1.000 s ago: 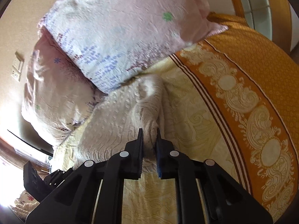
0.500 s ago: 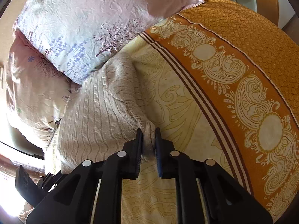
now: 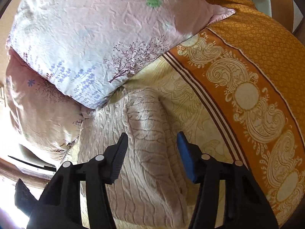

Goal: Fold small clothes

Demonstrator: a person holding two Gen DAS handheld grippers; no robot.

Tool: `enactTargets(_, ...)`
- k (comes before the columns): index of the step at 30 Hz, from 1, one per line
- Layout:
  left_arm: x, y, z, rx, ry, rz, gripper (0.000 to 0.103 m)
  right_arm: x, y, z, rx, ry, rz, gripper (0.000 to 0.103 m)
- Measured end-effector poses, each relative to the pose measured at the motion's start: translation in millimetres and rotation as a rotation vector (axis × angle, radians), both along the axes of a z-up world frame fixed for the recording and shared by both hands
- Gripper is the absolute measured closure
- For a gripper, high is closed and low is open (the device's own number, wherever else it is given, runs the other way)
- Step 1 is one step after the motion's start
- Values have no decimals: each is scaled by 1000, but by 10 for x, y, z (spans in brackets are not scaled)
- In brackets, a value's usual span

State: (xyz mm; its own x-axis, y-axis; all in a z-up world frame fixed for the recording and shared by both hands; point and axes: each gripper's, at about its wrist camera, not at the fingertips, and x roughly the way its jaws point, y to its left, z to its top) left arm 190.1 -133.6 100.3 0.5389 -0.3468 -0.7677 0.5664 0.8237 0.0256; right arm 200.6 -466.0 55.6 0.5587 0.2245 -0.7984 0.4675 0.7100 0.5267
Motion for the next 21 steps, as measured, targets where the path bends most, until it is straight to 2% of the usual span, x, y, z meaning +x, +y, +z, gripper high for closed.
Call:
enactTargets(3, 191, -196, -57, 56, 23, 37, 2, 130, 27, -91, -24, 47, 25, 57)
enactTargets(12, 392, -321, -203, 82, 113, 84, 2, 256, 166, -78, -105, 52, 105, 74)
enactTargets(16, 417, -331, -259, 85, 138, 90, 2, 286, 219, -44, -153, 36, 123, 92)
enactTargets(21, 432, -318, -258, 57, 162, 100, 2, 313, 174, 132, -198, -22, 70, 94)
